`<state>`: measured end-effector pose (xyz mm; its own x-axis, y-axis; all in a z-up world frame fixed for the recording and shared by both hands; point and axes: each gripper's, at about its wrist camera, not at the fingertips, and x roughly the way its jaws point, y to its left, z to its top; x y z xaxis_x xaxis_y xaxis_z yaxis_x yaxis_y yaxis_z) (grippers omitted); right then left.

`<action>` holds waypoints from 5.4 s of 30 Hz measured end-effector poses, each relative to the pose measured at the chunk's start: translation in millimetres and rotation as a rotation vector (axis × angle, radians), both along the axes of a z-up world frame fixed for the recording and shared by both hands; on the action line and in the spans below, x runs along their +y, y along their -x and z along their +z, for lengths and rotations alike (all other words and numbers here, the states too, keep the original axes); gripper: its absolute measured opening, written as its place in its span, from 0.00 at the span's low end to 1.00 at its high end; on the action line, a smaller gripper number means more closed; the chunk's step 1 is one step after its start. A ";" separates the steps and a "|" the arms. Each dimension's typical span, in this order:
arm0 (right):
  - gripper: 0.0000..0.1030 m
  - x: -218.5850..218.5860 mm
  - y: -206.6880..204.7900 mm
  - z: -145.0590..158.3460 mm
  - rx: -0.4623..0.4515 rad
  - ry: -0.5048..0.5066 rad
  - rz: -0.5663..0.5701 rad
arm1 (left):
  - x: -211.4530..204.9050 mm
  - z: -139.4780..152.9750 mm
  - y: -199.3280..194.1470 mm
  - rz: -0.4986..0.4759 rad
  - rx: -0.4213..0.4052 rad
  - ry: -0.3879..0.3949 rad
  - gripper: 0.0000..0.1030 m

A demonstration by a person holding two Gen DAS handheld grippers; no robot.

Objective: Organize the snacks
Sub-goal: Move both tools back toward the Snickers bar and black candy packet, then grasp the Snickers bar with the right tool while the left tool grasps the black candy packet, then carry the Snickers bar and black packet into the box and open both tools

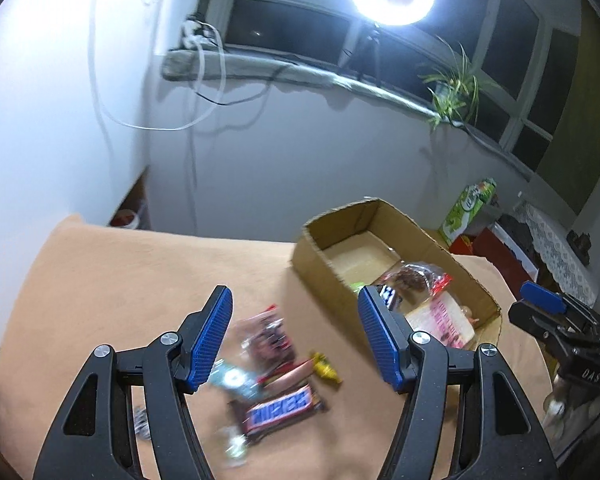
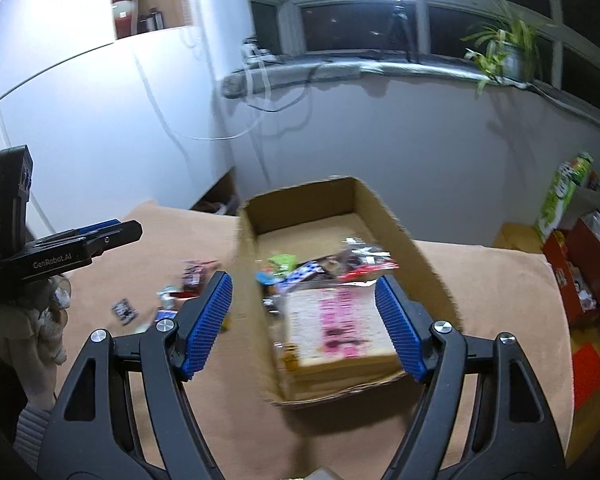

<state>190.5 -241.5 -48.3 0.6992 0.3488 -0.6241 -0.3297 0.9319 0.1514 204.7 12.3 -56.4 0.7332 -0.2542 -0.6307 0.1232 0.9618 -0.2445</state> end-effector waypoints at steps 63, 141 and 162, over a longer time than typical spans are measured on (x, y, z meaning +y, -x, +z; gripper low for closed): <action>0.55 171.3 -20.9 -113.0 0.248 0.107 0.143 | 62.8 -106.0 42.0 -0.001 0.153 -0.198 0.16; 0.54 -55.2 -53.6 -60.0 0.138 -0.023 -0.109 | -118.8 -29.4 -87.2 -0.200 0.057 -0.057 0.09; 0.74 -45.0 -30.0 -38.7 0.071 0.024 -0.105 | -107.6 -13.5 -77.1 -0.157 0.041 -0.044 0.47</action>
<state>220.5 -286.5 -86.9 0.6848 0.2597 -0.6809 -0.2189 0.9645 0.1477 281.8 -95.3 -69.9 0.6598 -0.3350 -0.6726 0.2636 0.9414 -0.2103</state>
